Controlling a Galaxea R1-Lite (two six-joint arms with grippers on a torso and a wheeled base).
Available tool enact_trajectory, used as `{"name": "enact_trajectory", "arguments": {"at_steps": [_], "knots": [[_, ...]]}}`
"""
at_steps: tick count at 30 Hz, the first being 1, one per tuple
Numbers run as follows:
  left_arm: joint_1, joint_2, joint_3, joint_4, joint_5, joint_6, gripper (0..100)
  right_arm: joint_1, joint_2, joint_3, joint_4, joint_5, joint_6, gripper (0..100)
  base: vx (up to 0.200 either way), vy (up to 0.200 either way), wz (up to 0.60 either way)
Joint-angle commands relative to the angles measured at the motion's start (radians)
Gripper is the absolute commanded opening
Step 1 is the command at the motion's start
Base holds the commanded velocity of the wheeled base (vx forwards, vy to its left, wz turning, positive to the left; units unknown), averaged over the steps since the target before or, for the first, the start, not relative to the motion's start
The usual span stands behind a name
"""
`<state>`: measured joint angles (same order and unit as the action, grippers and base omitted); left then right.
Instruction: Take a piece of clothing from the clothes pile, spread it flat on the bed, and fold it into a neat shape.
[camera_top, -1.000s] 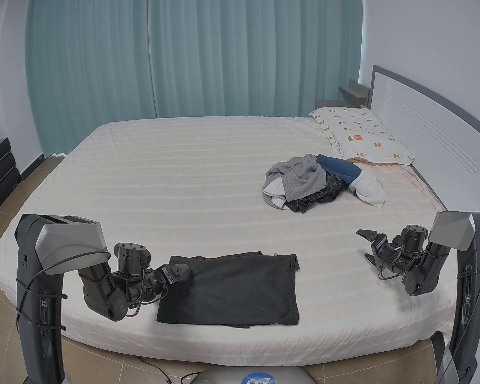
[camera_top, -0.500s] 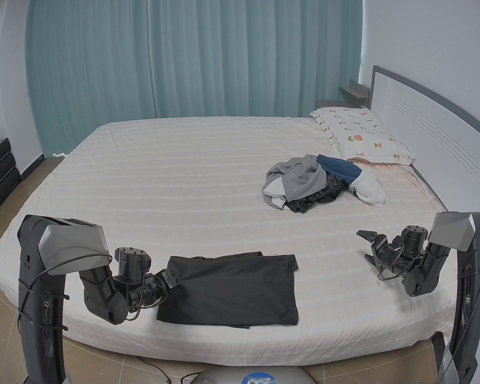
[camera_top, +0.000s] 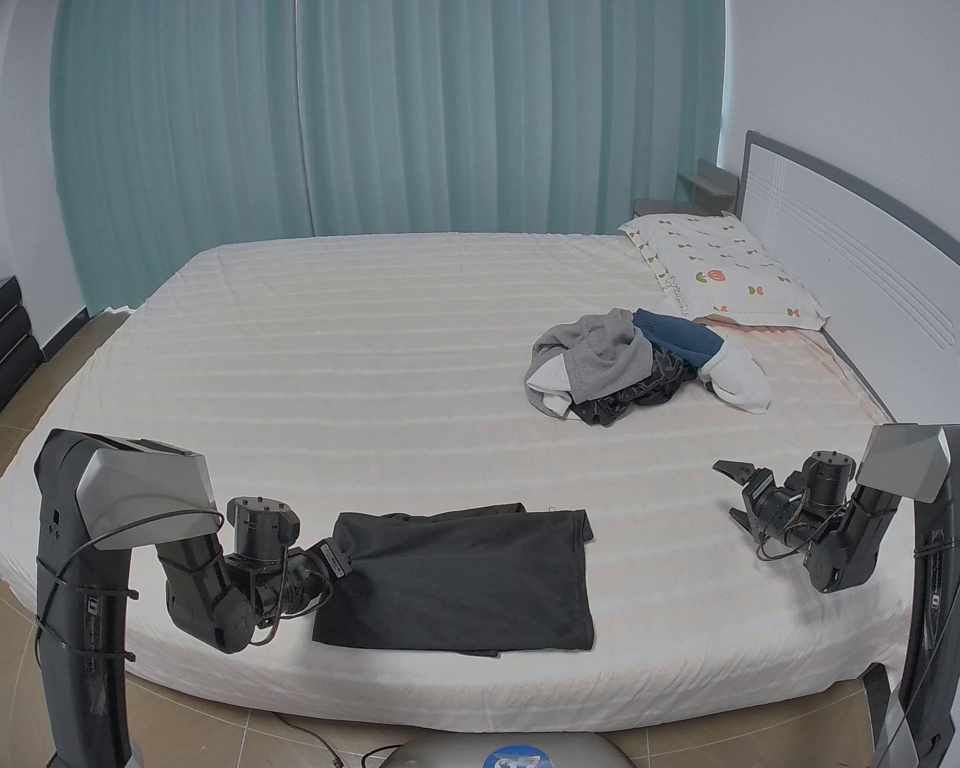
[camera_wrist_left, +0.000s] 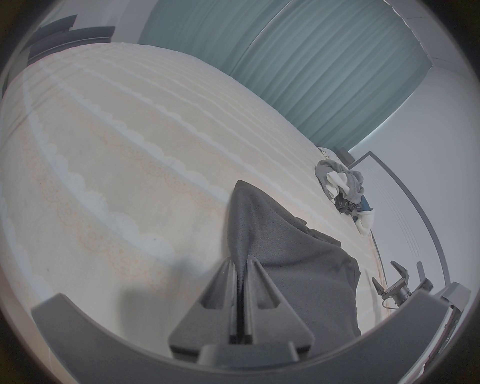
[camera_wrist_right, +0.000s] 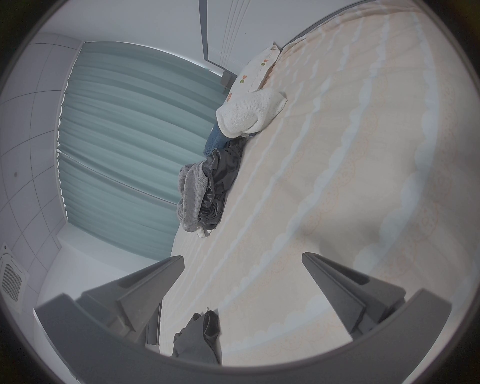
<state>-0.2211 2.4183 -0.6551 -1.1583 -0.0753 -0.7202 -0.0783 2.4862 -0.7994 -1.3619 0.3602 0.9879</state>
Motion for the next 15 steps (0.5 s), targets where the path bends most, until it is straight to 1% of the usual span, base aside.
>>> {"name": "enact_trajectory", "arguments": {"at_steps": [1,2,15], "knots": [[0.002,-0.002,0.0,-0.001,0.0,-0.004,0,0.0,0.0,0.0,0.0,0.0,0.0,100,0.0,0.0,0.0],[0.002,-0.002,0.0,0.0,0.0,-0.004,0,0.0,0.0,0.0,0.0,0.0,0.0,100,0.0,0.0,0.0],[0.011,-0.005,-0.001,-0.001,0.012,-0.024,0,0.0,0.0,0.0,0.0,0.0,0.0,100,0.0,0.2,0.0]]}}
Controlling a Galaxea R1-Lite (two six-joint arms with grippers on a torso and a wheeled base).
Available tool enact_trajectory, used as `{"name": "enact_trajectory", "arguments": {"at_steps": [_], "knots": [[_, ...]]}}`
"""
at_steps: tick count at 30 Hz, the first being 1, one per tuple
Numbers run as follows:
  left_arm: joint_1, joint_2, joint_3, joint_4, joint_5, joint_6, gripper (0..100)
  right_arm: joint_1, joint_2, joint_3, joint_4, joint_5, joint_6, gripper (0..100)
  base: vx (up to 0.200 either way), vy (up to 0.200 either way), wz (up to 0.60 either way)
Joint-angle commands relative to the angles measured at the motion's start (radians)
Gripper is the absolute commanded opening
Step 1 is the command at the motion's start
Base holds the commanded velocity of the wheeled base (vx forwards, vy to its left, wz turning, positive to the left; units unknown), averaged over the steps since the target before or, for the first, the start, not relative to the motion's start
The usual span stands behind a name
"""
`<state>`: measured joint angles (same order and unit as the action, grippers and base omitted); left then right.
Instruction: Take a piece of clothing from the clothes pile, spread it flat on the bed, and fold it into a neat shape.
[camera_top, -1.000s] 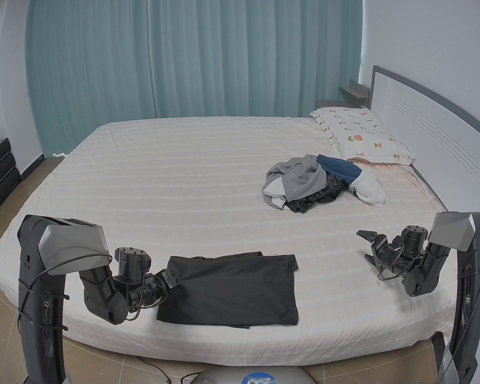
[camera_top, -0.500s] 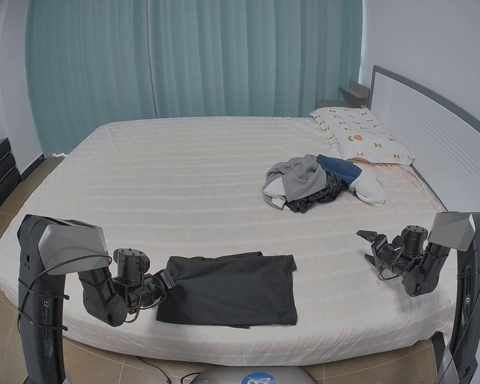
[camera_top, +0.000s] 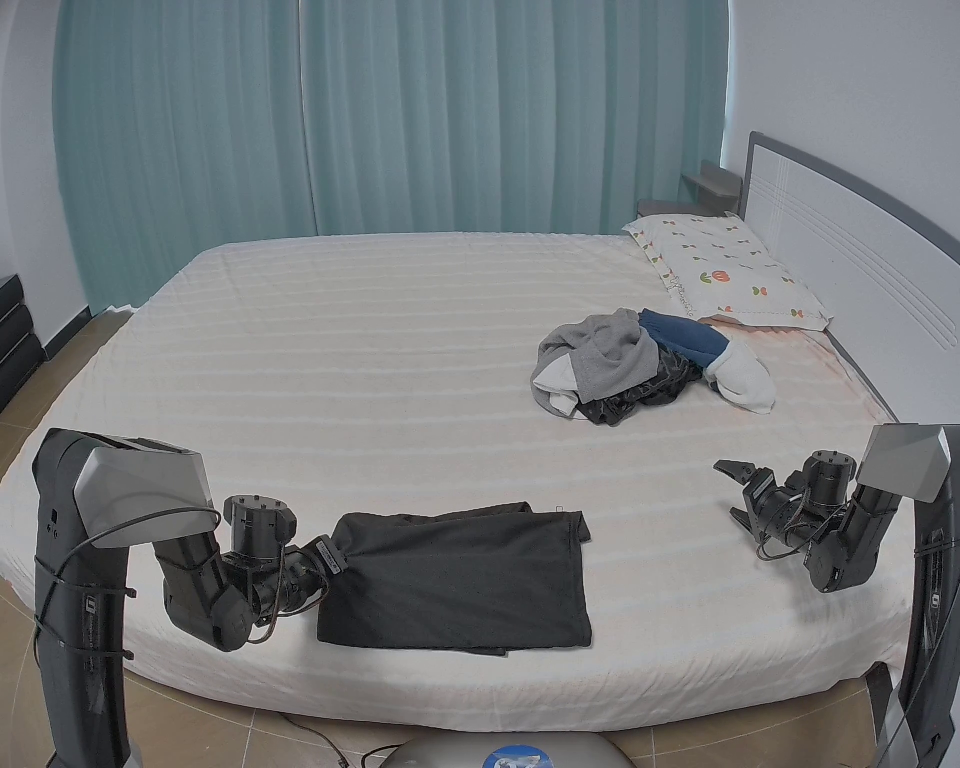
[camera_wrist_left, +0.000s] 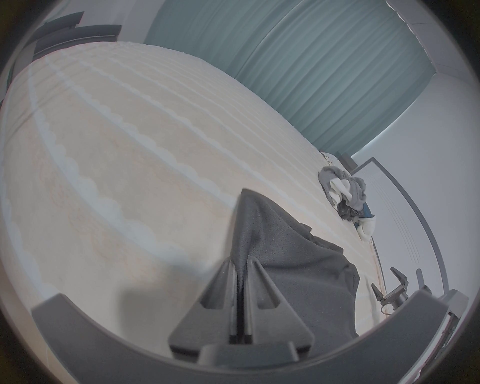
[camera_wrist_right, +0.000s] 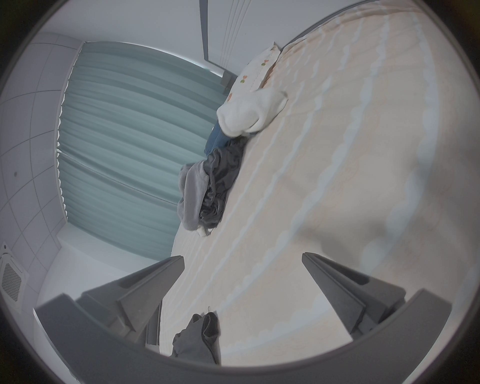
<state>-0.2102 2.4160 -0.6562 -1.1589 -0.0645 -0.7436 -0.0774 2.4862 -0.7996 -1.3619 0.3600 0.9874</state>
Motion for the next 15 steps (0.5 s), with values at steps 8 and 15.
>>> {"name": "enact_trajectory", "arguments": {"at_steps": [8,15], "knots": [[0.005,-0.003,0.0,-0.001,0.003,-0.002,0,-0.001,0.0,0.0,0.0,0.0,0.0,100,0.0,0.2,0.0],[0.009,-0.001,0.0,0.001,0.003,-0.002,0,-0.001,0.0,0.0,0.0,0.0,-0.001,100,0.0,0.2,0.0]]}}
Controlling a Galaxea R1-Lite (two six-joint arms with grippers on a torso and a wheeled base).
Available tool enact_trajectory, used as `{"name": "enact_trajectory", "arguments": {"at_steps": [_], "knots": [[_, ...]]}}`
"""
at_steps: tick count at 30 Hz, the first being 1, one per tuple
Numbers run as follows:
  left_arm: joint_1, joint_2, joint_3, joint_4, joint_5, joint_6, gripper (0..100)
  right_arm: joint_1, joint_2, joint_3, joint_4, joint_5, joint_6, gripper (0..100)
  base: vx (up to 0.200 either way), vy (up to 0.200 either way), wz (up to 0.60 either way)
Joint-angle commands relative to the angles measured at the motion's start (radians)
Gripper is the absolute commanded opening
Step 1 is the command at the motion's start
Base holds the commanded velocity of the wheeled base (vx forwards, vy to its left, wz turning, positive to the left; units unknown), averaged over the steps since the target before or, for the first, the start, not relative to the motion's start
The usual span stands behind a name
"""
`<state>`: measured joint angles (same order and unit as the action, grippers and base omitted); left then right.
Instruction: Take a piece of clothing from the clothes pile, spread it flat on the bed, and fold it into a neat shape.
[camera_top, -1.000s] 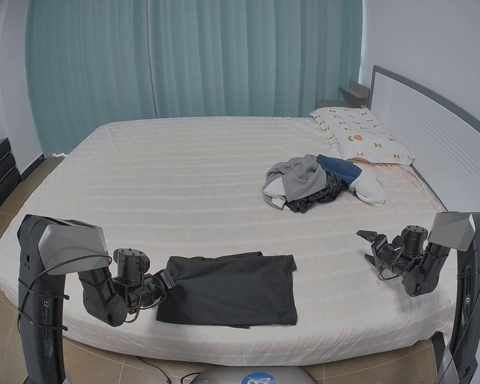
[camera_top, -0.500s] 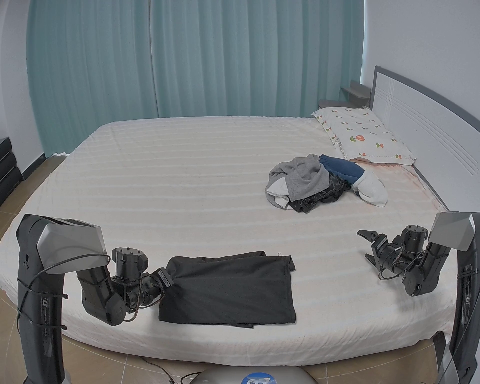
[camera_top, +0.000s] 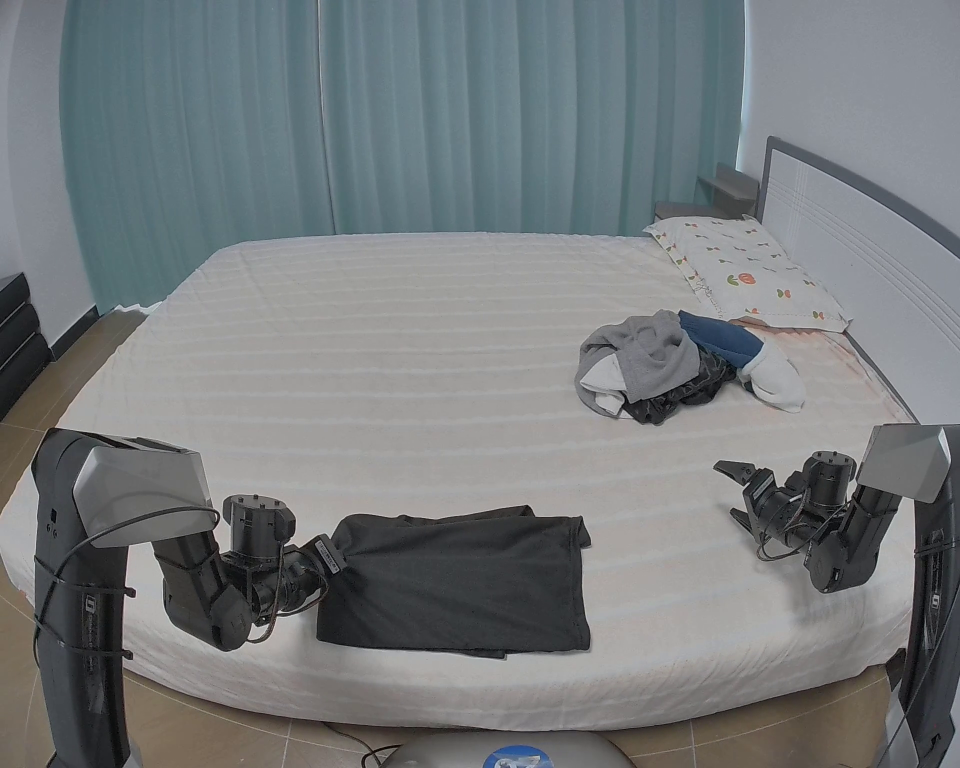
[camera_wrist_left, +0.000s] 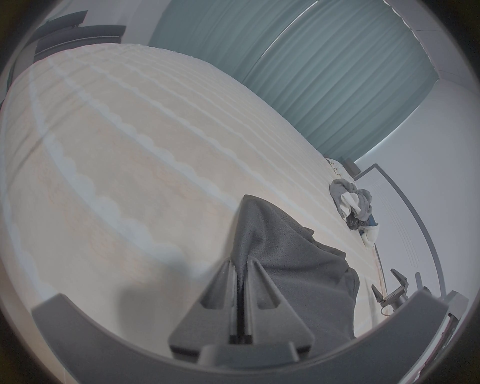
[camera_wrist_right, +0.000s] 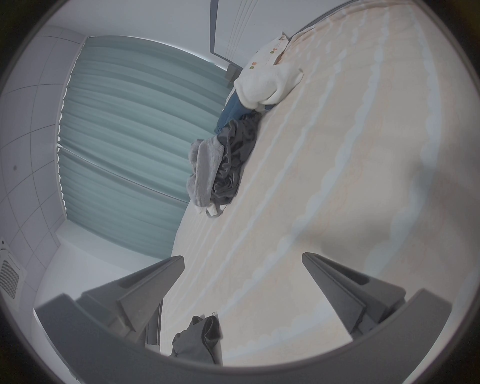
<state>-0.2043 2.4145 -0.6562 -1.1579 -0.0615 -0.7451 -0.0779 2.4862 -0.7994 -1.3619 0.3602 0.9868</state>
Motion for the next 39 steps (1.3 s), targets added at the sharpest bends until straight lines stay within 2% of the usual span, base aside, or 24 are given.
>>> {"name": "enact_trajectory", "arguments": {"at_steps": [1,26,39], "knots": [[0.003,0.0,0.0,0.0,0.0,0.0,0,0.0,0.0,0.0,0.0,0.0,0.0,100,0.0,0.2,0.0],[0.005,-0.014,0.023,0.0,0.0,-0.014,0,0.0,0.0,0.0,0.0,0.0,0.0,100,0.0,0.2,0.0],[-0.003,-0.018,0.044,0.0,-0.001,-0.017,0,0.0,0.0,0.0,0.0,0.0,0.0,100,0.0,0.0,0.0]]}}
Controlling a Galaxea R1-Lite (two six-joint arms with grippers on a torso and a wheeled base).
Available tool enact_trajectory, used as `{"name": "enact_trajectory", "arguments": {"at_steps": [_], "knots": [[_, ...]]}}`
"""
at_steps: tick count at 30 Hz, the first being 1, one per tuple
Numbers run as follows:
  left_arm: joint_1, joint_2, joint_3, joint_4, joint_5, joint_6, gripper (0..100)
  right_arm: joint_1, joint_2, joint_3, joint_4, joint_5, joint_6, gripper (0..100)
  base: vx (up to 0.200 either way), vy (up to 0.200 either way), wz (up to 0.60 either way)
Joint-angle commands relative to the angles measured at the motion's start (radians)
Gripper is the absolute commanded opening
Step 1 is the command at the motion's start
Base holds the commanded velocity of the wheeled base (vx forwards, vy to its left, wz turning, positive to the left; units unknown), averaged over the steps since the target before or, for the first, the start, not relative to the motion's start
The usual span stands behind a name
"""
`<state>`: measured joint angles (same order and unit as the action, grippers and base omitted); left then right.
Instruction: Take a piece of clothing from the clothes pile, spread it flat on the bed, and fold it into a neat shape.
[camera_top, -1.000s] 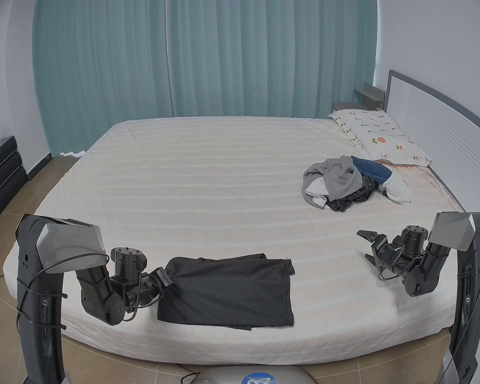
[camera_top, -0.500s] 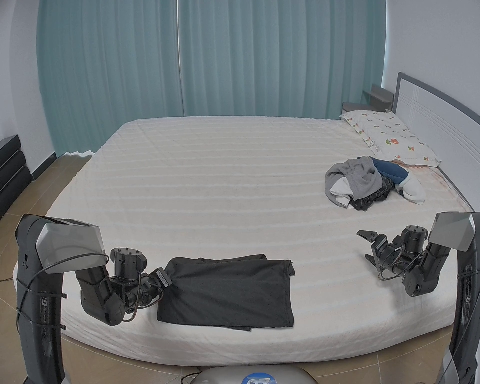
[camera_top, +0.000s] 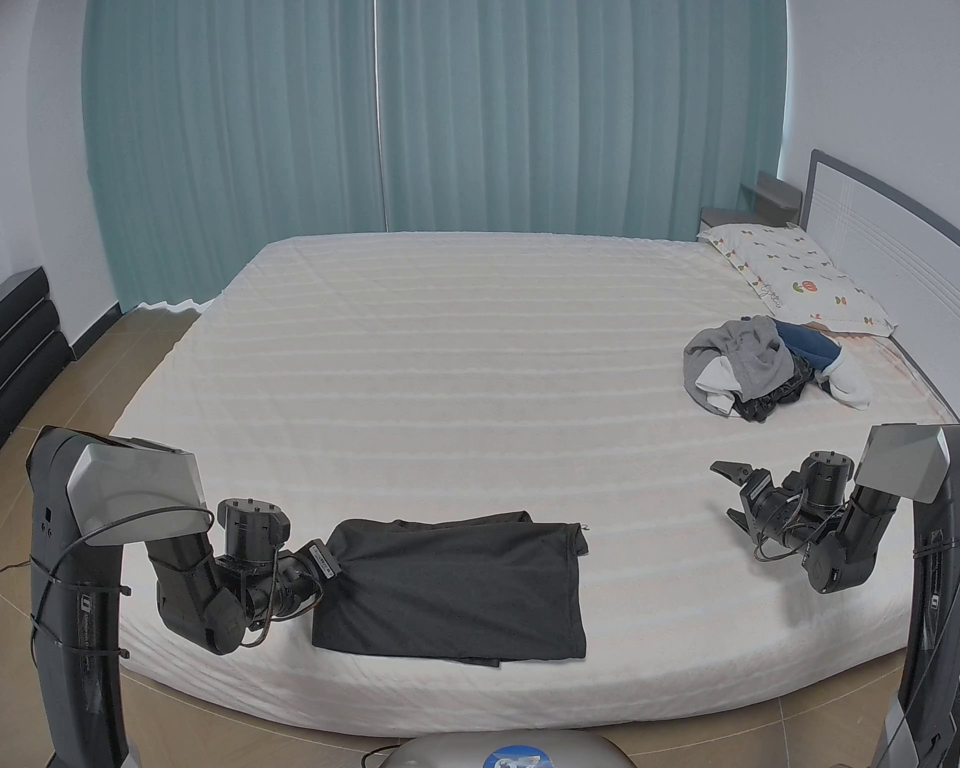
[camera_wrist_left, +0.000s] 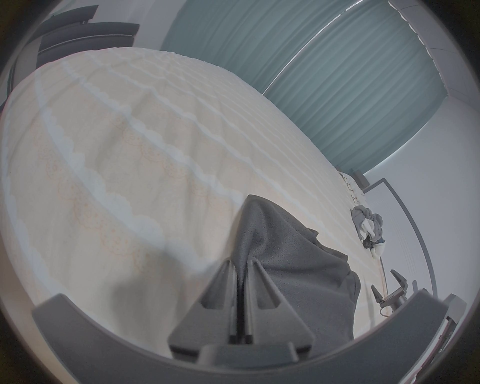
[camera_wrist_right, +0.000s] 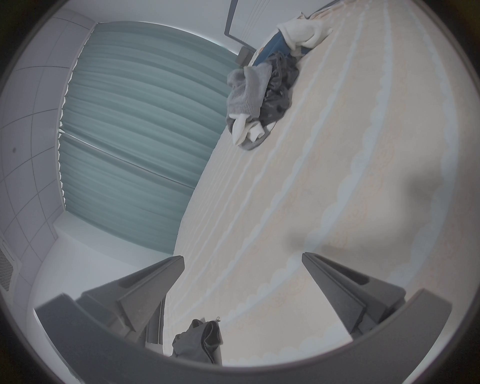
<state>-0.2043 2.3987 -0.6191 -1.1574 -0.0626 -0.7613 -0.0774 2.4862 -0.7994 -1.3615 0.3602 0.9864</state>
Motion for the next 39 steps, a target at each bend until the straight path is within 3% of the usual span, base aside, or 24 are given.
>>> {"name": "enact_trajectory", "arguments": {"at_steps": [1,10,19,25,27,32,35,39], "knots": [[-0.004,-0.003,0.007,-0.001,0.0,-0.009,100,-0.001,0.0,0.0,-0.001,0.0,0.0,100,0.0,0.0,0.0],[0.006,-0.026,0.016,-0.001,0.0,-0.024,100,-0.002,-0.009,0.008,-0.001,-0.001,0.002,100,0.0,0.0,0.0],[0.121,-0.158,0.018,0.002,-0.056,-0.125,100,-0.001,-0.161,0.097,-0.018,-0.007,-0.029,100,0.0,0.0,0.0],[0.141,-0.204,0.052,-0.007,-0.031,-0.047,100,-0.015,-0.332,0.339,-0.053,-0.021,-0.249,100,0.0,0.0,0.0],[0.146,-0.247,0.098,-0.038,0.012,0.007,100,-0.018,-0.409,0.439,-0.093,-0.058,-0.325,100,0.0,0.0,0.0],[0.152,-0.42,0.274,-0.166,0.03,0.091,100,0.001,-0.621,0.671,-0.171,-0.109,-0.526,100,0.0,0.0,0.0],[0.152,-0.555,0.407,-0.248,0.064,0.157,100,0.03,-0.796,0.799,-0.2,-0.139,-0.592,100,0.0,0.0,0.0],[0.152,-0.791,0.565,-0.343,0.096,0.171,100,0.03,-1.058,0.799,-0.099,-0.211,-0.609,100,0.0,0.0,0.0]]}}
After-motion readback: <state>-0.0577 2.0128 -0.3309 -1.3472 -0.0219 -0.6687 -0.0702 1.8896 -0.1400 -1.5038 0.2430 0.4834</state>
